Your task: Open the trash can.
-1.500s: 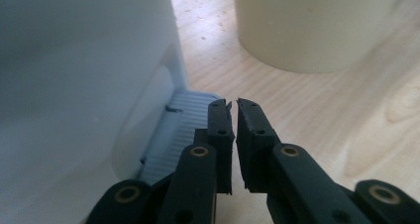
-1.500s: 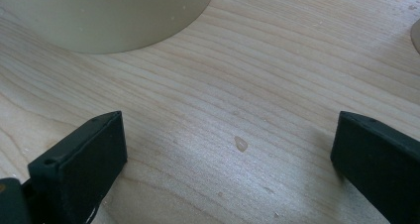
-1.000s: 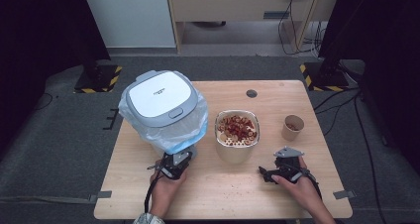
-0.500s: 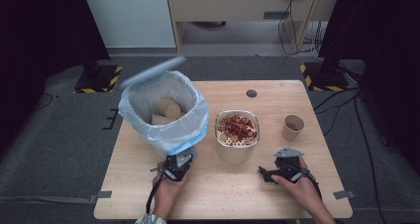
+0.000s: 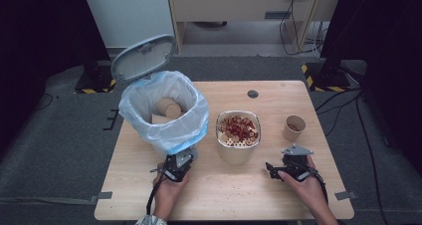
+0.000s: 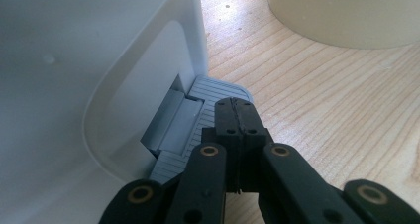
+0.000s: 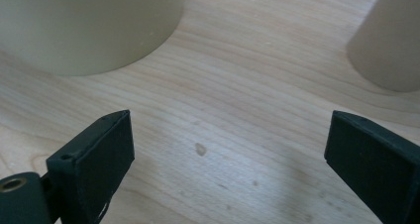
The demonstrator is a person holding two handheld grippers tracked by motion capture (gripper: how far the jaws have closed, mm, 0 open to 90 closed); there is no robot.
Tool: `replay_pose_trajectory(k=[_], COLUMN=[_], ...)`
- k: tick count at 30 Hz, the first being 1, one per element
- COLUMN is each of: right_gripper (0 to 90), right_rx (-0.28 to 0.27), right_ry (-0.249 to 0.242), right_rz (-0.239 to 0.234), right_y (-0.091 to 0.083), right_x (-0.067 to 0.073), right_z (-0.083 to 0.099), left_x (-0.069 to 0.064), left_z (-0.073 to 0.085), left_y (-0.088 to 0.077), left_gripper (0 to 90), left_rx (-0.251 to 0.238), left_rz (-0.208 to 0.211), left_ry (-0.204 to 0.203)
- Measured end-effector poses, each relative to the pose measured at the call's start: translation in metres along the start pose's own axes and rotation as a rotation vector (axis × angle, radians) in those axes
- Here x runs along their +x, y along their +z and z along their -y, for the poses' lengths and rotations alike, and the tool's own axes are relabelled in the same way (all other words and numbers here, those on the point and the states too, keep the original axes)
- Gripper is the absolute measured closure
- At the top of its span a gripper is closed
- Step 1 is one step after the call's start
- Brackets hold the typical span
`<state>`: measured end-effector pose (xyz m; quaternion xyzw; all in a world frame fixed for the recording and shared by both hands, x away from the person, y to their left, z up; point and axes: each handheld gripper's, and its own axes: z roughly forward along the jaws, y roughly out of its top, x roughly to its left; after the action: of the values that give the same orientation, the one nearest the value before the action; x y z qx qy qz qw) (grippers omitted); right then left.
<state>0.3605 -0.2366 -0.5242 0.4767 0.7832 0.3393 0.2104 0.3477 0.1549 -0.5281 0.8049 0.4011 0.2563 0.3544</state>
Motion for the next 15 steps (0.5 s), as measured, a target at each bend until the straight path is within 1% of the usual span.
replay_pose_trajectory(k=[4, 7, 10, 14, 15], right_gripper=[4.9, 5.5, 5.6, 6.2, 6.2], right_rx=[-0.001, 0.003, 0.006, 0.000, -0.002], right_ry=[0.019, 0.013, 0.012, 0.013, 0.021], right_rz=[0.015, 0.028, 0.027, 0.037, 0.041], right_y=[-0.0014, -0.0014, -0.0017, -0.0027, -0.0040], right_x=[-0.0052, -0.0060, -0.0068, -0.0083, -0.0088], right_z=[0.0008, 0.0012, 0.0015, 0.0011, 0.0010], left_x=[0.0003, 0.0003, 0.0003, 0.0002, 0.0002], left_z=[-0.0003, -0.0005, -0.0007, -0.0007, -0.0007], left_y=[-0.0002, -0.0001, -0.0001, -0.0001, -0.0001], left_gripper=[89.5, 89.5, 89.5, 89.5, 89.4], left_rx=[0.002, 0.003, 0.005, 0.005, 0.005], left_rz=[0.002, 0.003, 0.003, 0.003, 0.003], left_ry=[-0.002, -0.003, 0.000, 0.000, 0.000])
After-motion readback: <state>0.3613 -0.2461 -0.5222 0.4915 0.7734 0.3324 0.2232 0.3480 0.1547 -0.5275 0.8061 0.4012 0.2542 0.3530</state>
